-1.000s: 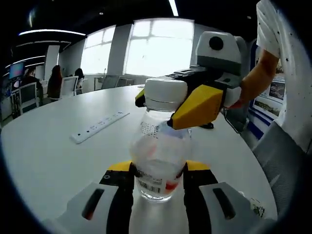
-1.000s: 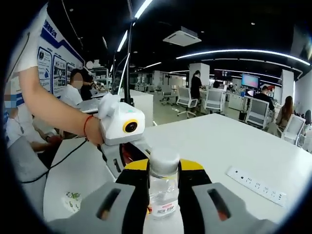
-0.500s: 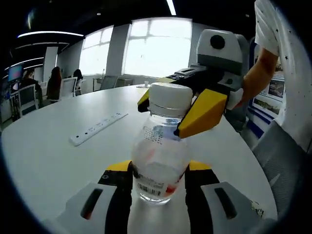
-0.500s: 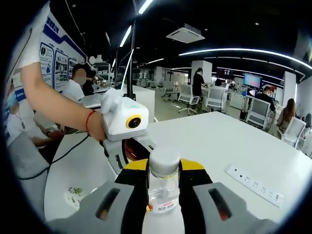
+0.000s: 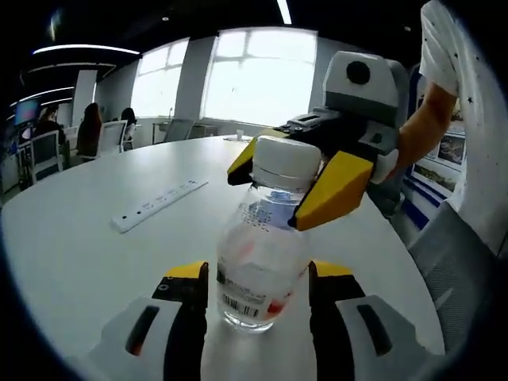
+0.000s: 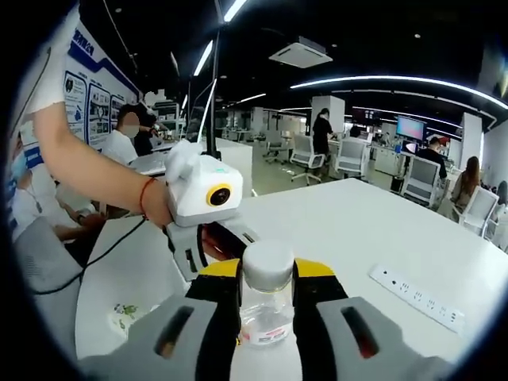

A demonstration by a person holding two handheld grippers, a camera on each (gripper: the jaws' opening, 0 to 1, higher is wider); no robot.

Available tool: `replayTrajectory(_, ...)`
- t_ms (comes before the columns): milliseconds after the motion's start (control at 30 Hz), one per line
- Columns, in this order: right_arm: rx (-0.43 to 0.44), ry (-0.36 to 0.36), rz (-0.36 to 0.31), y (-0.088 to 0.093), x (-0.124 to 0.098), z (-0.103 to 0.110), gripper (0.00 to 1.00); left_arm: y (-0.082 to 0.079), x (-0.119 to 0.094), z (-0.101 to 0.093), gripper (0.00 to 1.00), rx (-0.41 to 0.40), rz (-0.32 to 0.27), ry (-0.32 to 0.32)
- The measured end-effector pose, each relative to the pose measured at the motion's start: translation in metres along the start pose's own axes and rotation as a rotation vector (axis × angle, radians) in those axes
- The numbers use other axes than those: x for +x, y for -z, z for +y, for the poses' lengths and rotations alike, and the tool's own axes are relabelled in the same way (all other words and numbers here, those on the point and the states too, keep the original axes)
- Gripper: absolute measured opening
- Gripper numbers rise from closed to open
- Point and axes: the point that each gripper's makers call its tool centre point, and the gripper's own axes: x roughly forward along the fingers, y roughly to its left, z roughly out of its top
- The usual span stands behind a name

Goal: Arrange the tabletop items into an orderly group along one side of the table until the central work area is clear of visible clutter.

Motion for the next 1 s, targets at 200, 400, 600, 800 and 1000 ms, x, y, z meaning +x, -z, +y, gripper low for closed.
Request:
replayTrajectory(200, 0.013, -0.01, 0.009, 0.001, 0.001, 0.002, 0.32, 0.001, -0.001, -0.003, 0.57, -0.028, 0.011, 0.006)
replayTrajectory(400, 0.032, -0.009, 0.014, 0.002, -0.002, 0.0, 0.39, 0.002, -0.002, -0.005, 0.62, -0.044, 0.022, 0.003)
replayTrajectory(600, 0.052, -0.01, 0.022, 0.003, -0.005, -0.001, 0.49, 0.004, -0.005, -0.01, 0.7, -0.074, 0.035, 0.013)
replayTrajectory(800, 0.077, -0.008, 0.027, 0.005, -0.011, -0.001, 0.55, 0.003, -0.008, -0.015, 0.76, -0.093, 0.04, 0.014)
replayTrajectory(1000, 0.088, -0.002, 0.027, 0.006, -0.018, -0.003, 0.64, 0.003, -0.012, -0.024, 0.81, -0.107, 0.049, 0.012)
